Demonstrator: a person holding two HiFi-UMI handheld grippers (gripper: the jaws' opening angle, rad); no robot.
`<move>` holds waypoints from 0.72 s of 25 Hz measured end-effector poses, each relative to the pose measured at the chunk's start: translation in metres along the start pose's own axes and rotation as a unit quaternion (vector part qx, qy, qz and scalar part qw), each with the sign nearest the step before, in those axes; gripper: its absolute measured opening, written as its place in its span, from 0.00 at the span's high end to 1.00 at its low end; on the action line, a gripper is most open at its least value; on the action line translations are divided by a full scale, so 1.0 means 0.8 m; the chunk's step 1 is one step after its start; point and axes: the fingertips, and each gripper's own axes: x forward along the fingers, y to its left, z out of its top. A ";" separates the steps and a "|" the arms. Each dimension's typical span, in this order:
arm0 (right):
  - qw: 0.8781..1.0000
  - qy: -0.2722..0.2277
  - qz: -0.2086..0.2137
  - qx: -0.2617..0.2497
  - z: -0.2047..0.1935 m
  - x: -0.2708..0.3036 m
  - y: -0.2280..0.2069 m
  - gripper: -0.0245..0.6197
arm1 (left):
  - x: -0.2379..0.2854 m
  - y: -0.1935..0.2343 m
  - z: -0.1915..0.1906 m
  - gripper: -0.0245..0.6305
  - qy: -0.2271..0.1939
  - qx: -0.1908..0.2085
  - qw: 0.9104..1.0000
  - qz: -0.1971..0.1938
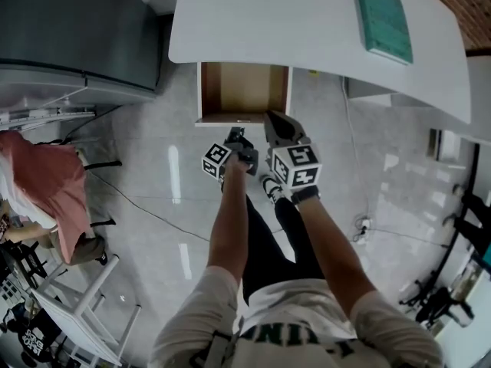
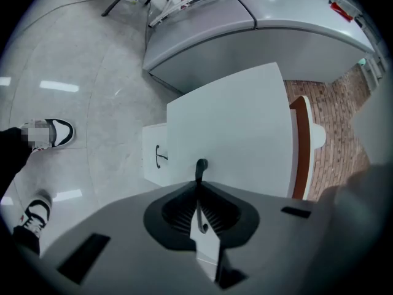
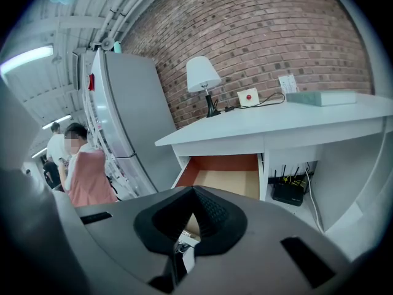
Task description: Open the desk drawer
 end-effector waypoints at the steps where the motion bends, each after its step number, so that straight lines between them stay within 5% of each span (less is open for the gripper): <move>1: 1.000 0.002 -0.002 0.003 -0.006 -0.003 -0.004 0.97 | 0.001 0.007 -0.002 0.94 0.002 0.002 1.000 0.006; 9: 1.000 0.020 -0.007 0.005 -0.035 -0.003 -0.020 0.97 | 0.018 0.045 0.005 0.94 0.011 0.020 0.999 0.047; 18: 0.999 0.018 -0.025 0.016 -0.031 -0.015 -0.040 0.97 | 0.010 0.050 0.006 0.91 0.002 0.054 0.997 0.050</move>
